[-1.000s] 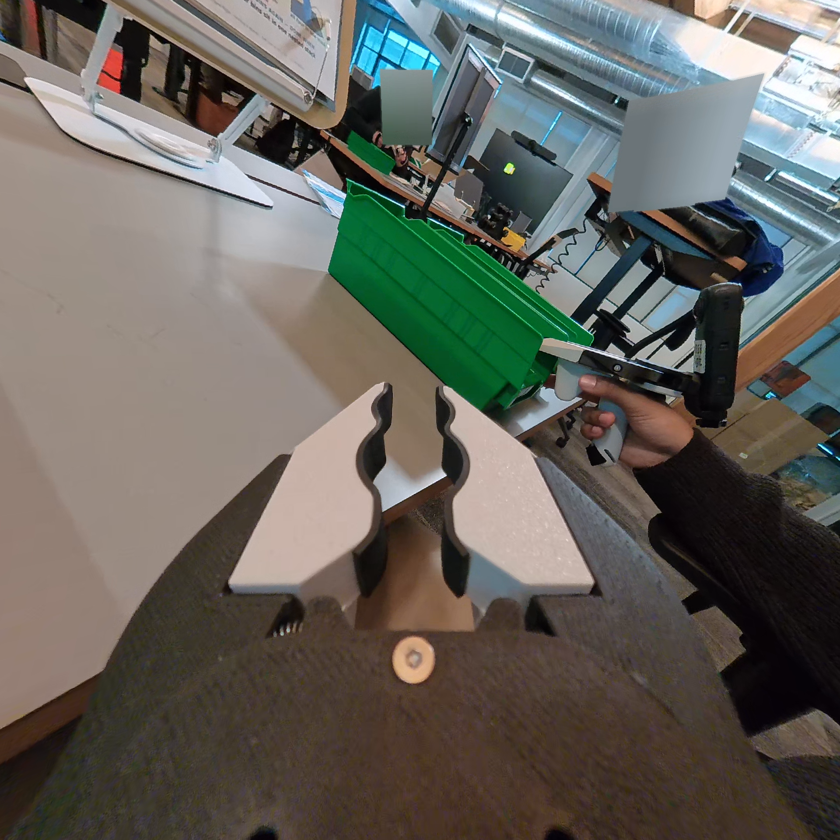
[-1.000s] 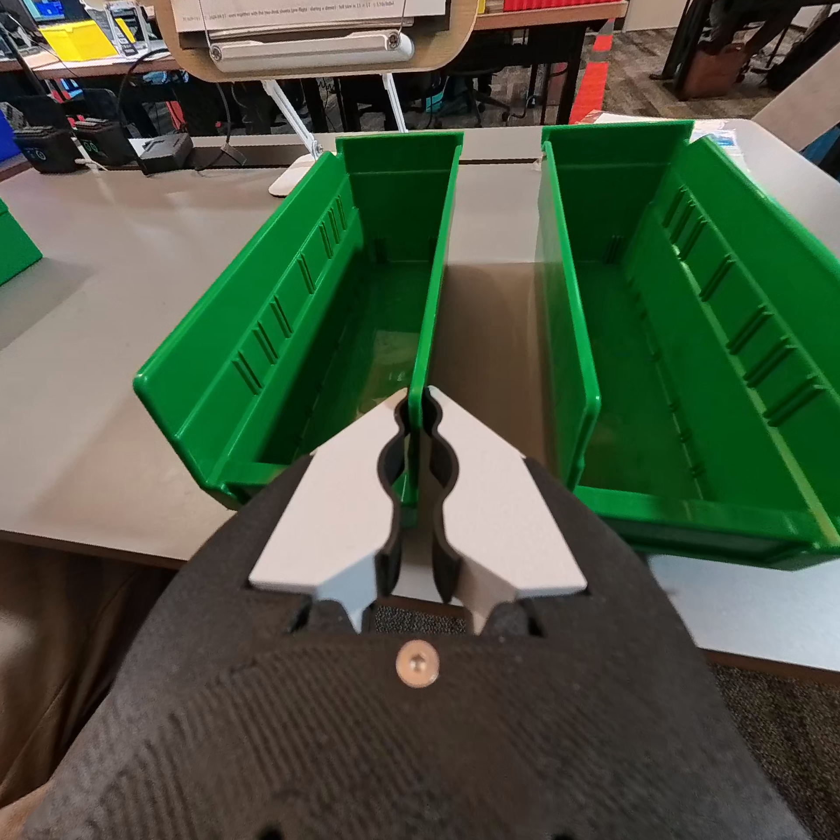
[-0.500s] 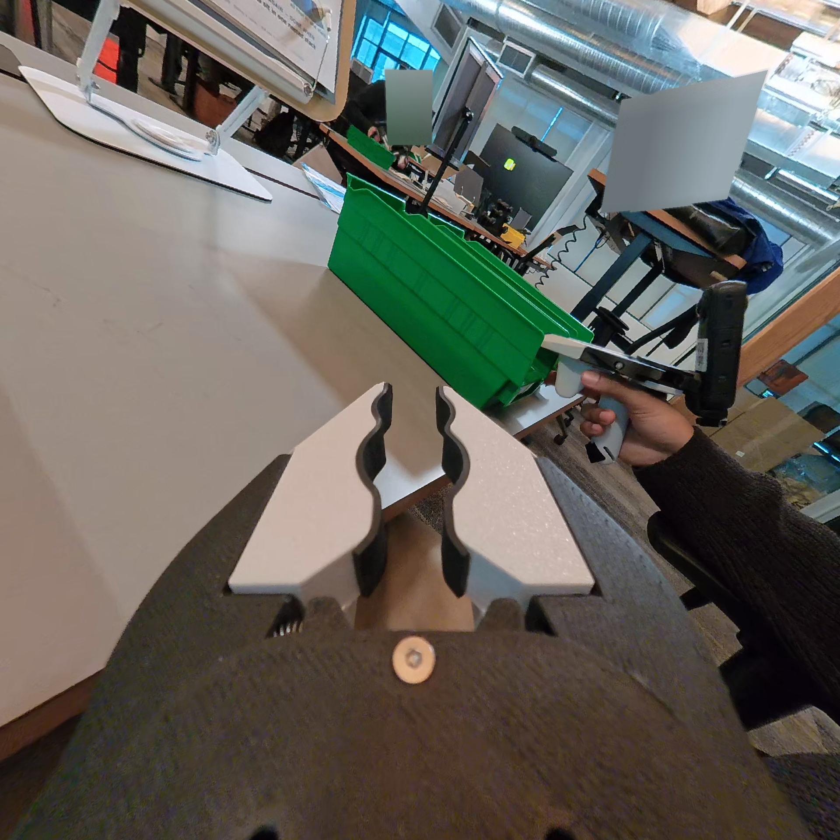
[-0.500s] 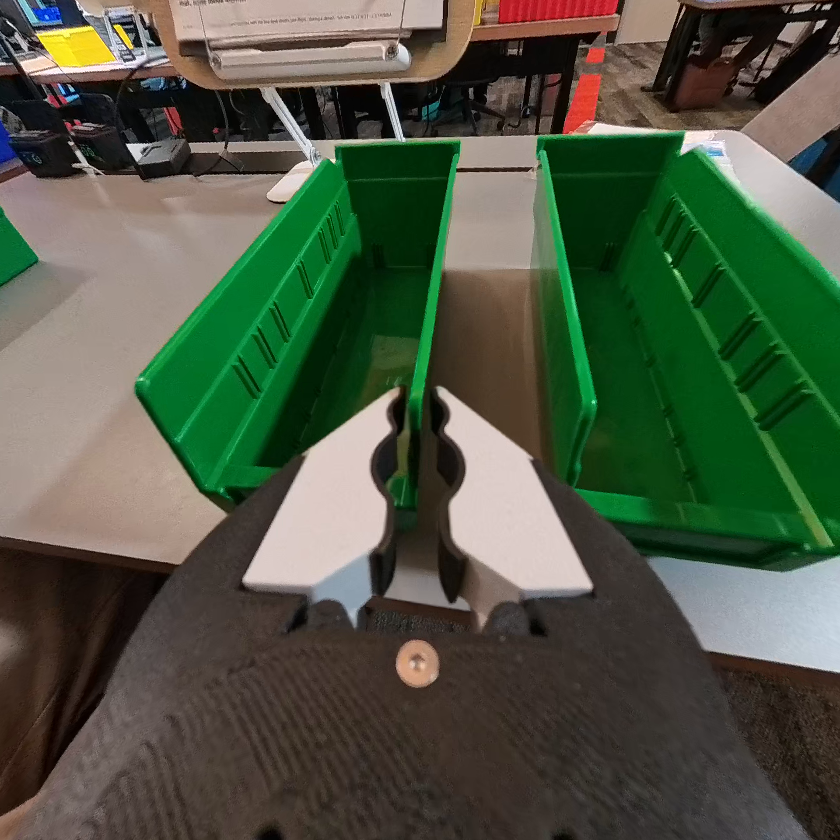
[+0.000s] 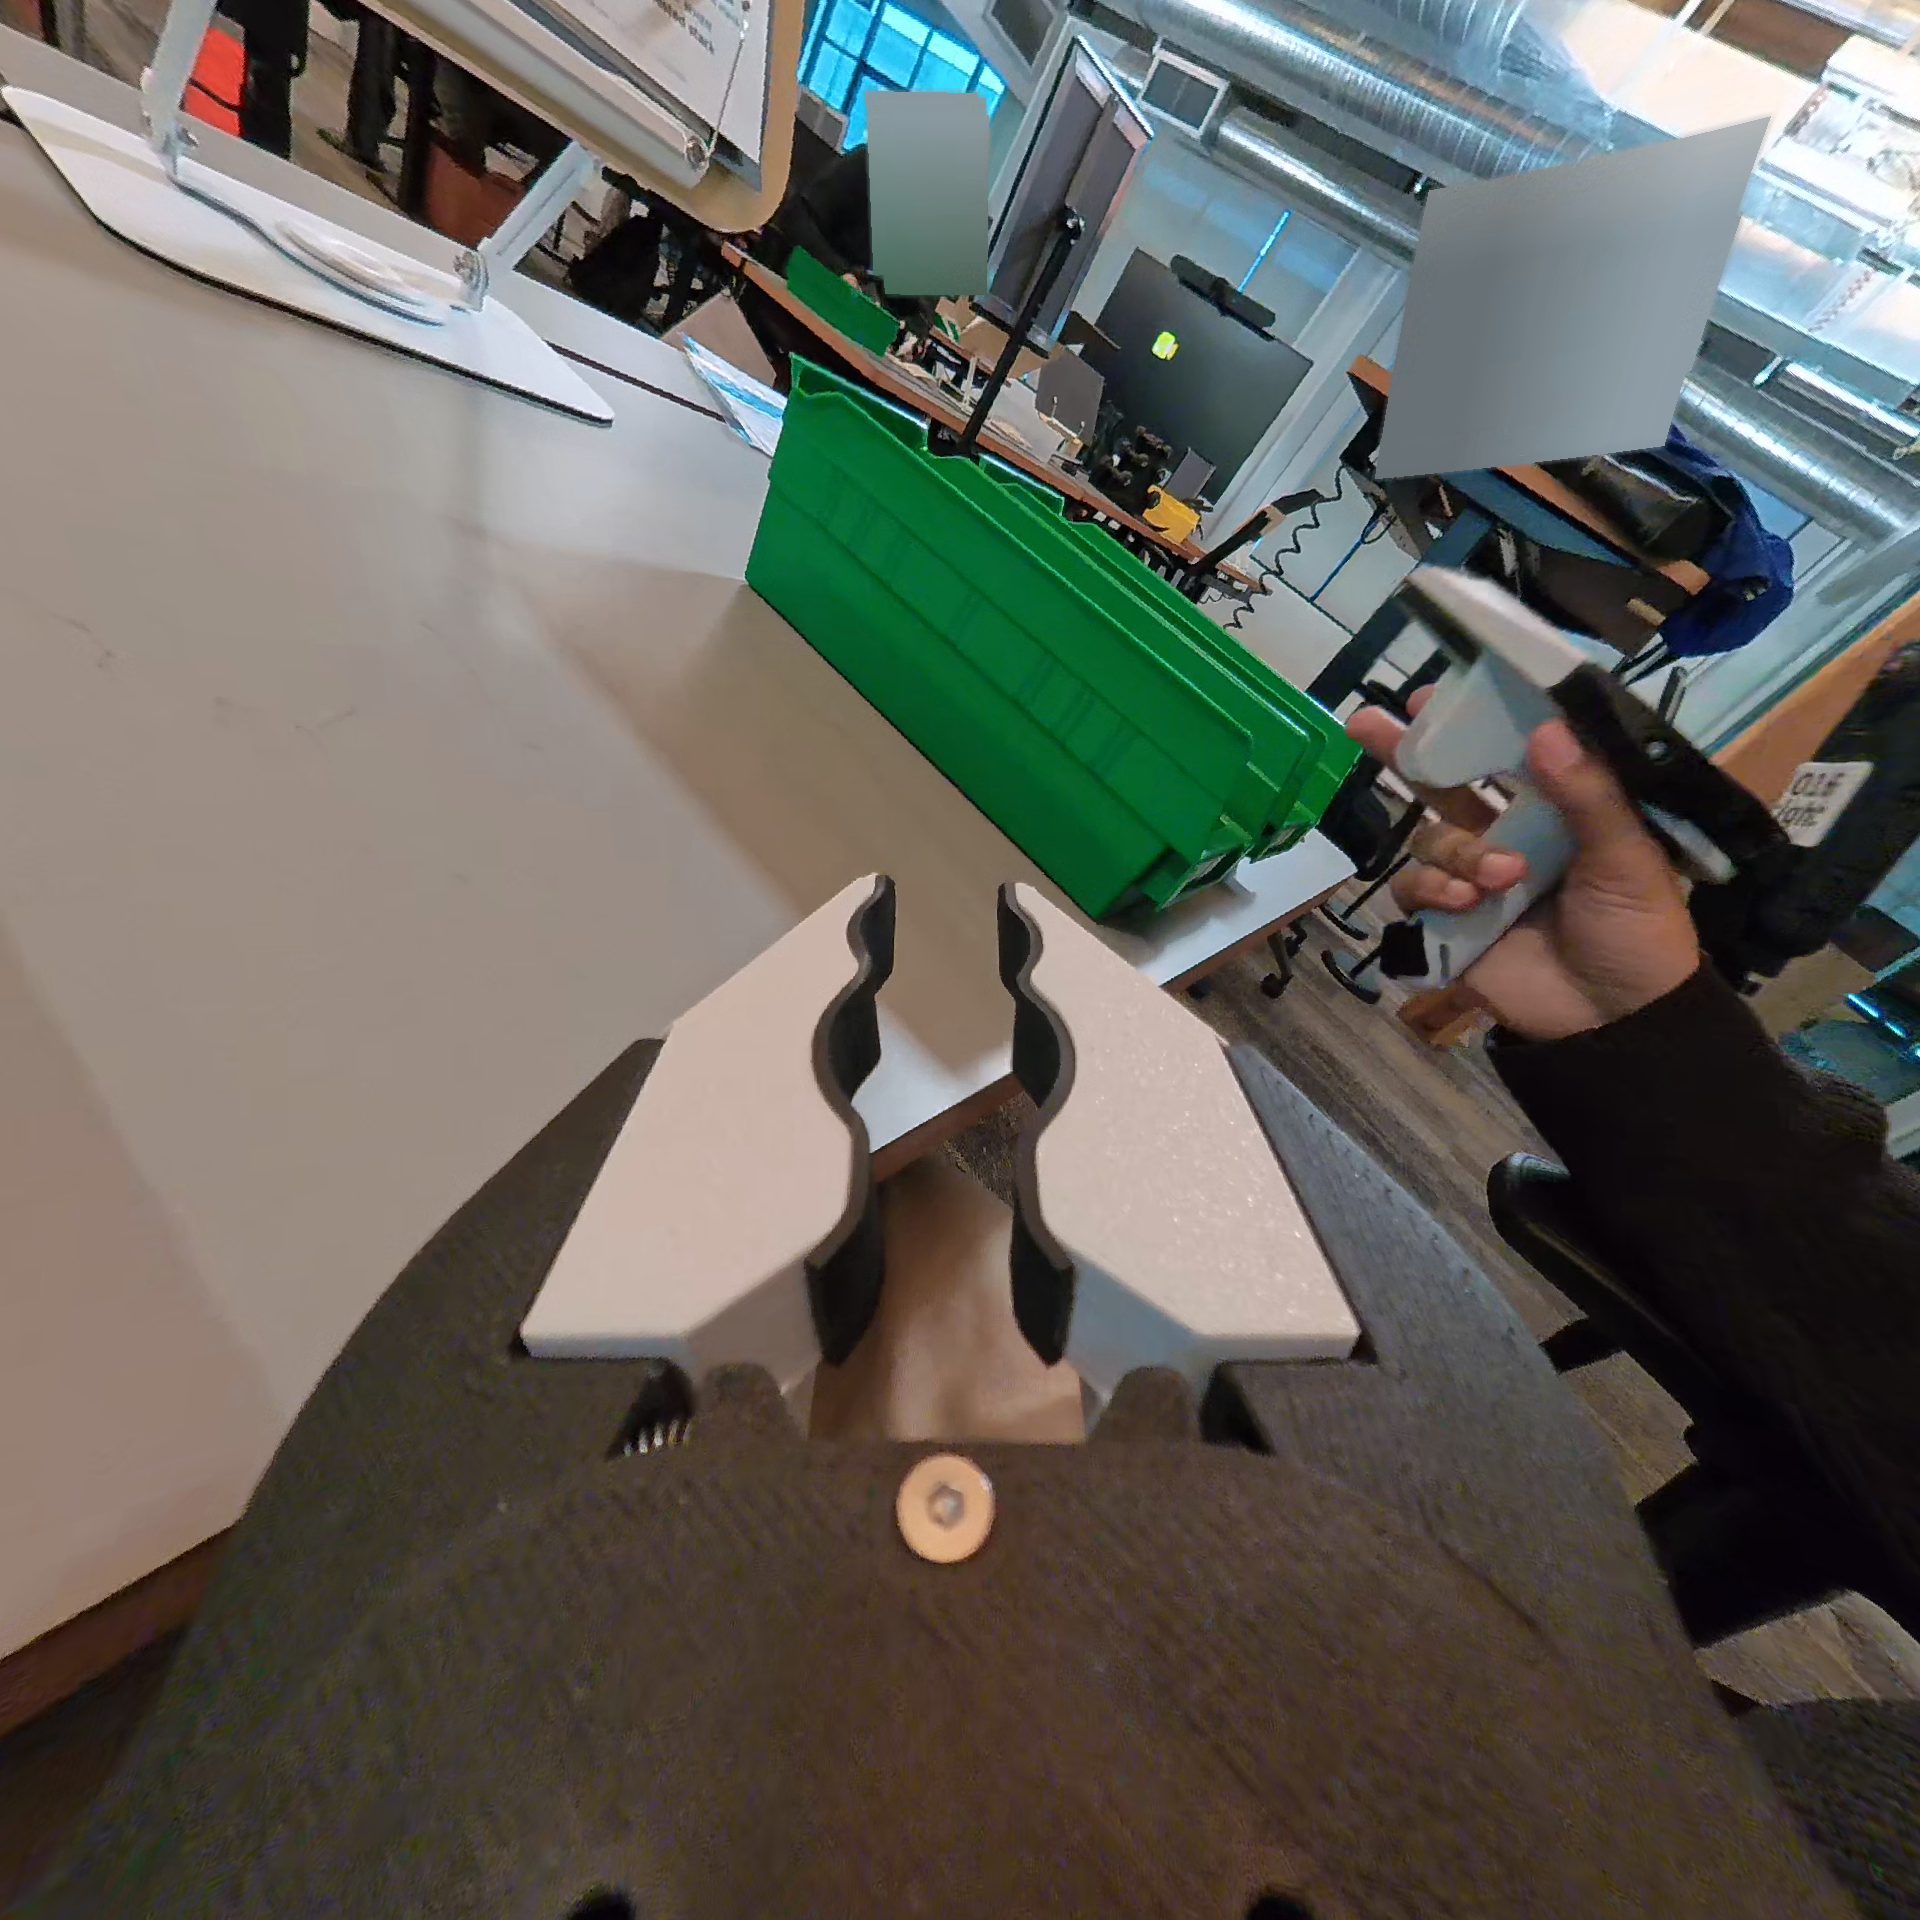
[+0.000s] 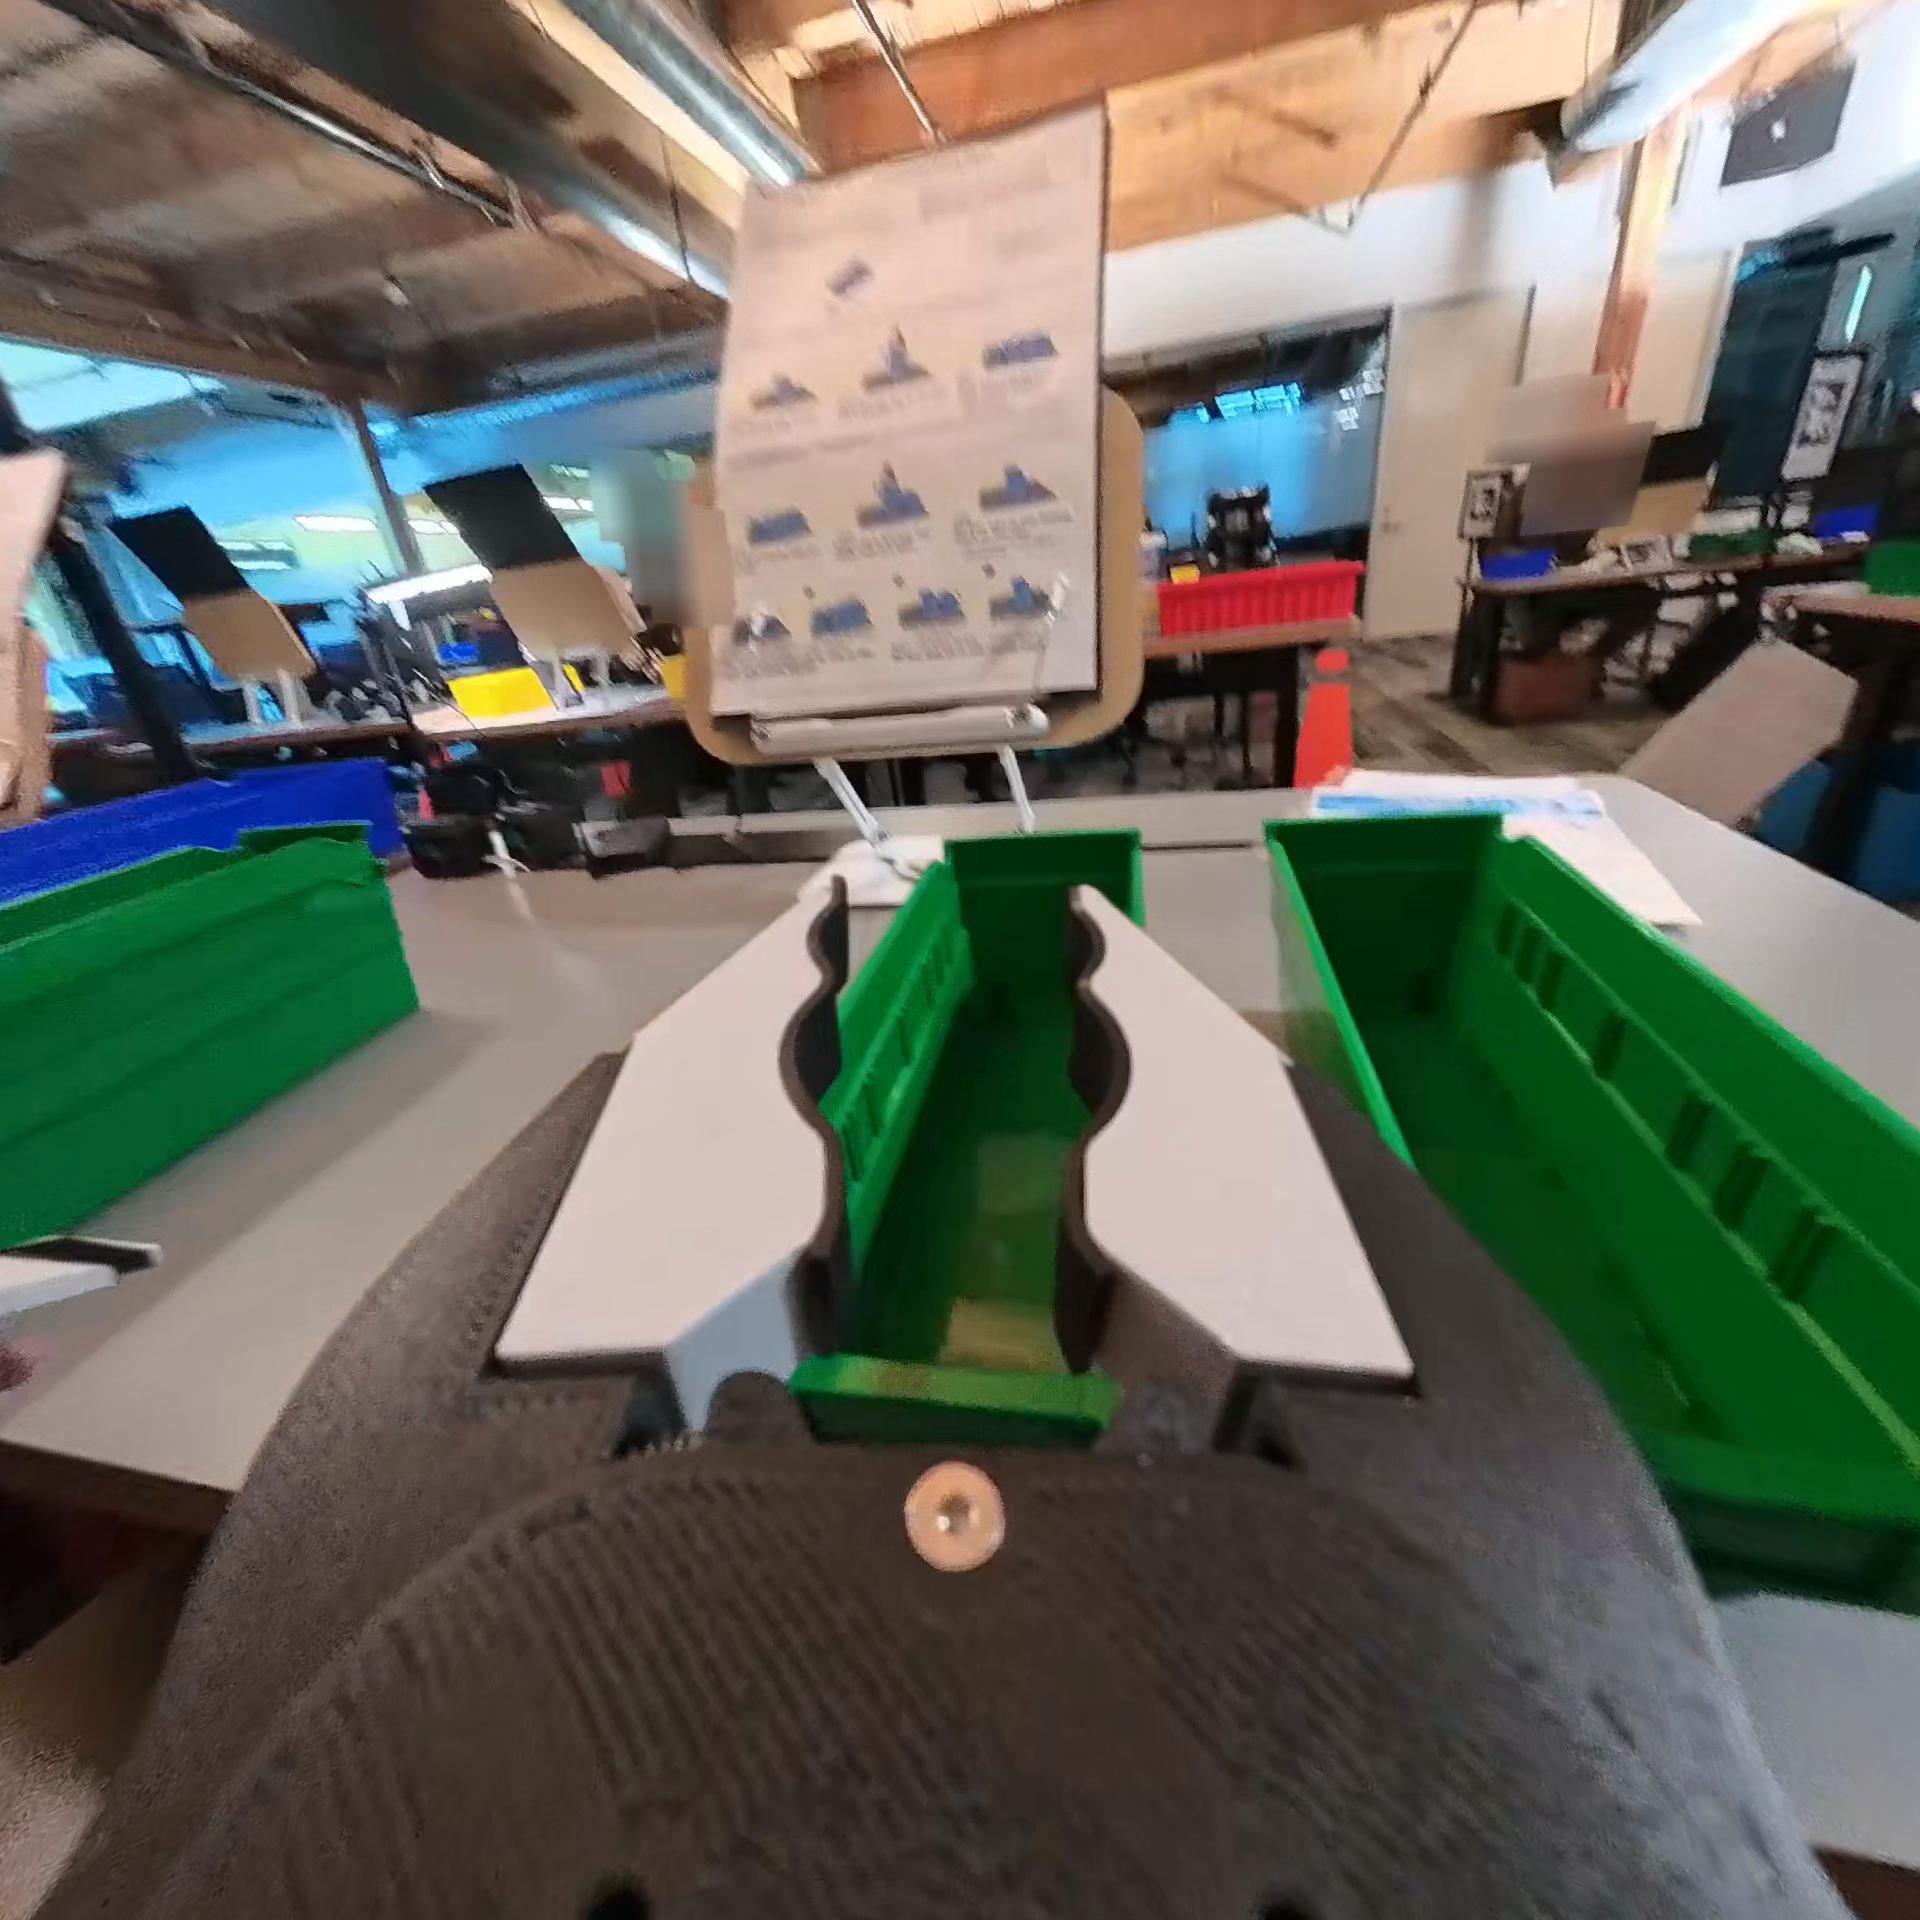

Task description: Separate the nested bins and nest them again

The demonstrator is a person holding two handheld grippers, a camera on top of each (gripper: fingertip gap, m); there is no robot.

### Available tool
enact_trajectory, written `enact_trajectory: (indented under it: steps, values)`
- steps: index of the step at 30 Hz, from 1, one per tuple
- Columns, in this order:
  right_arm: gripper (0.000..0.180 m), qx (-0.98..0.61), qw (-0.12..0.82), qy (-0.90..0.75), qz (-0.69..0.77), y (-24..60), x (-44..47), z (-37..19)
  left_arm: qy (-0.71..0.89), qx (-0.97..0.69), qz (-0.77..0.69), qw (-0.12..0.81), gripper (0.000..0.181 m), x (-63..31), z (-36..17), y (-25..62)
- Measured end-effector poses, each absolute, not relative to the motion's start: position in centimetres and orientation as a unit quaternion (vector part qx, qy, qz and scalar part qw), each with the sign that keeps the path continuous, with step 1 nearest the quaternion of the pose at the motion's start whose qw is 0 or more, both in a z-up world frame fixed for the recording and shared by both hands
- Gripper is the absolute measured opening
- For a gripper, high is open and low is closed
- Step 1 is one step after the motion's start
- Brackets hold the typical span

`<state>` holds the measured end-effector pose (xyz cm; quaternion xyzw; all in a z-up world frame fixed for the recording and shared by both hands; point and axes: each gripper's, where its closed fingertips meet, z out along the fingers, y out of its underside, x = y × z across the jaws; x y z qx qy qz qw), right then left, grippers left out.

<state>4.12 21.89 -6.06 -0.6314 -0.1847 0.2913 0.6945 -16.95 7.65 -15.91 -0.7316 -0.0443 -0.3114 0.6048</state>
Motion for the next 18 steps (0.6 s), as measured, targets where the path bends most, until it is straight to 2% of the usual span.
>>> enact_trajectory:
  steps: [6, 10, 12, 15, 18]
  values:
    - [0.04, -0.614, 0.704, -0.205, 0.292, 20.6, 2.9, -5.5, -0.041, -0.735, -0.313, 0.6, 0.018, -16.7, -16.2, 7.7]
    - [0.072, -0.645, 0.661, -0.207, 0.324, 20.5, 1.7, -6.7, -0.047, -0.731, -0.32, 0.601, 0.02, -16.8, -16.1, 7.7]
    - [0.081, -0.654, 0.641, -0.215, 0.34, 20.0, 0.9, -6.9, -0.049, -0.729, -0.327, 0.599, 0.022, -16.8, -16.0, 7.7]
    - [0.081, -0.647, 0.621, -0.241, 0.371, 18.2, -1.1, -6.7, -0.048, -0.729, -0.34, 0.593, 0.023, -16.7, -16.0, 7.7]
    - [0.074, -0.611, 0.569, -0.323, 0.447, 12.6, -6.1, -6.5, -0.047, -0.729, -0.352, 0.585, 0.025, -16.9, -15.9, 7.7]
